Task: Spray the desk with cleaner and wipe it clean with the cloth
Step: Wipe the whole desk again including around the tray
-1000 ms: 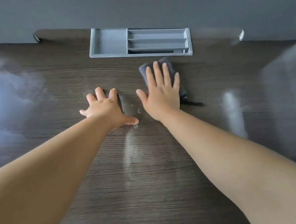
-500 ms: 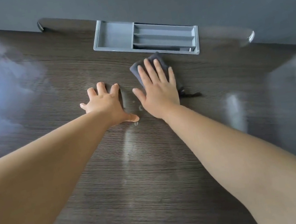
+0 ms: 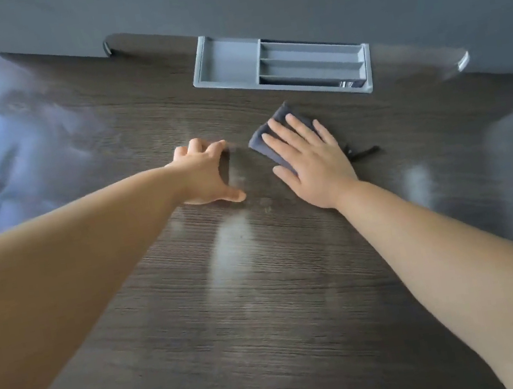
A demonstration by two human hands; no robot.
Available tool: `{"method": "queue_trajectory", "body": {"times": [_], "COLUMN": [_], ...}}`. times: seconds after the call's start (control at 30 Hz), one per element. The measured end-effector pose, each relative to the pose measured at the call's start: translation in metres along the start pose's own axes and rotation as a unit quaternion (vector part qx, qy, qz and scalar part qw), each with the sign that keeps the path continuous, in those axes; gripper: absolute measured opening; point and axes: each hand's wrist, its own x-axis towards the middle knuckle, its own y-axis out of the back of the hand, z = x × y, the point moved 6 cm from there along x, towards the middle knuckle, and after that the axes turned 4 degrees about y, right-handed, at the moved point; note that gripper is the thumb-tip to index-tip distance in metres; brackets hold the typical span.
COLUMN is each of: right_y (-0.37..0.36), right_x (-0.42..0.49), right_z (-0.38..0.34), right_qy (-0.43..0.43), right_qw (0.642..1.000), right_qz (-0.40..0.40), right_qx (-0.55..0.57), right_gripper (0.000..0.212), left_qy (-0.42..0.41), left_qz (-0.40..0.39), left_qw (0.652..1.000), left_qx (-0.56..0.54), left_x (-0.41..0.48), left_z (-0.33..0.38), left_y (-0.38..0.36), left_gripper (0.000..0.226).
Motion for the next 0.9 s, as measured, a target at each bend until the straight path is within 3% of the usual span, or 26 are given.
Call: {"method": "queue_trajectory", "body": {"times": [0.07,0.13,0.17,0.23,0.3,0.37,0.4,0.43,0.5,0.57,0.6,0.67,0.73,0.8,0.83,0.9], "right_y": [0.001,0.001,0.000,-0.006,-0.013,-0.012,-0.012,-0.012,-0.004,-0.002,-0.002,-0.007,-0.014,-0.015,-0.015,-0.012], "right_x": [0.001,0.006,0.010,0.020,0.013,0.000,-0.004,-0.003,0.000,0.007,0.015,0.034,0.035,0.022,0.019,0.023], "right_z": [0.024,0.014,-0.008,-0.065,-0.114,-0.113,-0.100,-0.082,-0.039,-0.035,-0.052,-0.104,-0.154,-0.164,-0.151,-0.106], "right_qy": [-0.152,-0.337,-0.376,-0.296,-0.108,0.044,0.064,0.026,-0.199,-0.418,-0.459,-0.381,-0.178,-0.006,0.020,-0.083], "right_qw": [0.988,0.941,0.925,0.954,0.994,0.999,0.998,0.999,0.980,0.906,0.886,0.923,0.983,1.000,1.000,0.996], "right_qz": [0.011,0.026,0.032,0.034,0.009,0.003,0.001,0.007,0.028,0.046,0.041,0.026,0.008,0.002,0.003,0.020], "right_qx": [-0.004,0.023,0.037,0.031,0.014,0.004,-0.010,-0.024,0.002,0.044,0.055,0.044,0.033,0.013,0.004,-0.007], "right_gripper": [0.058,0.061,0.063,0.067,0.067,0.063,0.060,0.059,0.059,0.062,0.065,0.068,0.068,0.065,0.064,0.061], "left_qy": [-0.008,-0.014,-0.018,-0.014,-0.003,0.000,0.001,-0.001,-0.004,-0.001,0.000,0.001,-0.002,-0.001,0.001,0.003], "left_qz": [0.025,0.055,0.070,0.114,0.156,0.167,0.160,0.150,0.130,0.120,0.113,0.106,0.102,0.095,0.089,0.072], "left_qw": [1.000,0.997,0.994,0.985,0.980,0.983,0.986,0.989,0.991,0.993,0.993,0.994,0.995,0.995,0.996,0.997], "left_qx": [-0.016,-0.056,-0.082,-0.127,-0.124,-0.077,-0.043,-0.011,0.020,0.016,0.015,0.014,0.016,0.026,0.029,0.036], "left_x": [0.000,0.001,0.001,0.000,-0.007,-0.014,-0.017,-0.020,-0.025,-0.028,-0.029,-0.029,-0.027,-0.025,-0.024,-0.024], "left_z": [-0.014,-0.026,-0.032,-0.043,-0.057,-0.075,-0.084,-0.096,-0.112,-0.127,-0.130,-0.136,-0.138,-0.138,-0.137,-0.135], "left_y": [0.009,0.011,0.011,0.014,0.015,0.015,0.013,0.011,0.005,-0.003,-0.008,-0.016,-0.019,-0.021,-0.021,-0.021], "left_gripper": [0.087,0.072,0.066,0.054,0.049,0.050,0.055,0.063,0.081,0.093,0.098,0.105,0.108,0.108,0.109,0.108]}}
